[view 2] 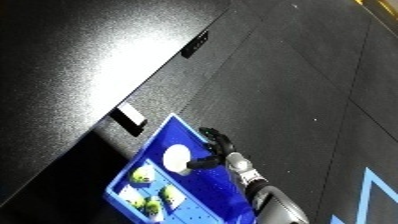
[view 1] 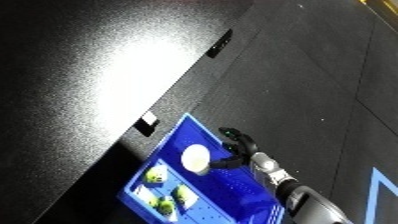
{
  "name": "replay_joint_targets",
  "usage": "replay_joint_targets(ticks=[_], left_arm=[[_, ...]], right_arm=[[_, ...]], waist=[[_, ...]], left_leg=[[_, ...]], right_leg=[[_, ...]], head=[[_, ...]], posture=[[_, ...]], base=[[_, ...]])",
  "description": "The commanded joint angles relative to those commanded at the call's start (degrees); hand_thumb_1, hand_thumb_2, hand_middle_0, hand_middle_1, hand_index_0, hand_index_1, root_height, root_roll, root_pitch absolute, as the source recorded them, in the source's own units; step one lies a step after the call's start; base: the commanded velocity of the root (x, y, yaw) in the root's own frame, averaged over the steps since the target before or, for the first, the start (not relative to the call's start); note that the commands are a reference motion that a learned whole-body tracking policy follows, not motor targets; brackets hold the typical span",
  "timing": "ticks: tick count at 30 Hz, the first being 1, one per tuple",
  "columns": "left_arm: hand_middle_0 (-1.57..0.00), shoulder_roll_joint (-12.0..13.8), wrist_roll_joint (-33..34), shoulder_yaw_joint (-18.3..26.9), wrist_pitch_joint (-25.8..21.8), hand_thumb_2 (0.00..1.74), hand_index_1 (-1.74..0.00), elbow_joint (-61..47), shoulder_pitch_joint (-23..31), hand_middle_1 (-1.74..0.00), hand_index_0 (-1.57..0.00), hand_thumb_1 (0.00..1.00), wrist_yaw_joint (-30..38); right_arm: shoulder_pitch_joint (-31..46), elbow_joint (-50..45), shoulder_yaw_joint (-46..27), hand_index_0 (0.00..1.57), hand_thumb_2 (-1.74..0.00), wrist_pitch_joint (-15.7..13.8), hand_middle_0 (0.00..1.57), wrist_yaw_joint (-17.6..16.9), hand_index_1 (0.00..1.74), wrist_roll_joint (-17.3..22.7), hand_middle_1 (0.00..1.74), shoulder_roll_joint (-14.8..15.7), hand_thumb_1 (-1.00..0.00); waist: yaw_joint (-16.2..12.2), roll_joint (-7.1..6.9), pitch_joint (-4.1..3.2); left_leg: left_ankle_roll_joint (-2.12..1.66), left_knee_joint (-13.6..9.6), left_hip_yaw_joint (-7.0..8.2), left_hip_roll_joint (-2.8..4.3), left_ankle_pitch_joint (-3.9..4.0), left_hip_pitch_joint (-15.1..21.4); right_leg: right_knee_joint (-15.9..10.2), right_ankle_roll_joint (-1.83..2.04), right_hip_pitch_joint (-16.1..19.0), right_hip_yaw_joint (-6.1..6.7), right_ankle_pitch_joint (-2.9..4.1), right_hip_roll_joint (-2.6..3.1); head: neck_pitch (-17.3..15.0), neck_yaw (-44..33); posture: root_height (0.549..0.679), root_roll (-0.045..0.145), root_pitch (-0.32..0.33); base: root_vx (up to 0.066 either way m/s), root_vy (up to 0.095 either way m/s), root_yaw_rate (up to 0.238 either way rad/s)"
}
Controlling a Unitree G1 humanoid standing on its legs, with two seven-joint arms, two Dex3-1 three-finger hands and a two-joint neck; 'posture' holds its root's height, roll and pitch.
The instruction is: Pick up the object and place it into the box
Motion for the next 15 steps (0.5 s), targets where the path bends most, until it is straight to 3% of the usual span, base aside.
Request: replay_joint_targets(ticks=[3, 7, 12, 15], left_arm=[[0.0, 0.15, 0.07, -0.42, 0.5, 0.0, 0.0, -0.07, -0.24, 0.0, 0.0, 0.0, 0.07], [0.0, 0.11, 0.62, -0.64, 1.09, 0.0, 0.0, 0.13, -0.4, 0.0, 0.0, 0.0, 0.05], [0.0, 0.13, 1.82, -1.04, 1.45, 0.0, 0.0, 0.34, -0.27, 0.0, 0.0, 0.0, -0.15], [0.0, 0.3, 2.64, -1.21, 1.76, 0.0, 0.0, 0.34, -0.53, 0.0, 0.0, 0.0, 0.14]], right_arm=[[-0.47, 0.24, 0.77, 0.0, 0.0, 0.57, 0.0, 1.41, 0.0, 0.37, 0.0, 0.38, 0.0], [0.04, 0.03, 0.73, 0.0, 0.0, 3.27, 0.0, 7.13, 0.0, 6.23, 0.0, 1.74, 0.0], [-0.23, -1.25, 1.83, 0.0, 0.0, 4.68, 0.0, 14.17, 0.0, 8.32, 0.0, 3.31, 0.0], [-1.52, -2.99, 3.02, 0.0, 0.0, 7.61, 0.0, 19.34, 0.0, 11.32, 0.0, 3.97, 0.0]], waist=[[0.3, -0.11, -0.08], [0.62, -0.37, -0.24], [1.45, -0.73, -0.58], [2.09, -0.93, -0.7]], left_leg=[[-0.06, 0.08, -0.18, -0.04, 0.12, -0.11], [-0.24, -0.05, -0.47, -0.07, 0.38, -0.2], [-0.72, -1.54, -1.0, -0.02, 1.56, 0.08], [-1.0, -2.02, -1.25, -0.05, 2.09, -0.16]], right_leg=[[0.24, 0.0, 0.01, -0.2, -0.06, -0.08], [0.31, 0.0, 0.17, -0.45, -0.11, -0.25], [-0.53, 0.17, 0.66, -0.76, 0.22, -0.48], [-0.52, 0.15, 0.54, -1.13, 0.09, -0.76]], head=[[-0.29, -0.32], [-2.3, -1.59], [-2.6, -4.35], [-4.33, -9.51]], posture=[[0.626, 0.051, 0.005], [0.626, 0.05, 0.003], [0.628, 0.05, 0.002], [0.628, 0.052, 0.004]], base=[[0.0, -0.026, 0.061], [0.01, -0.027, 0.041], [0.024, -0.041, 0.074], [-0.011, -0.034, 0.106]])
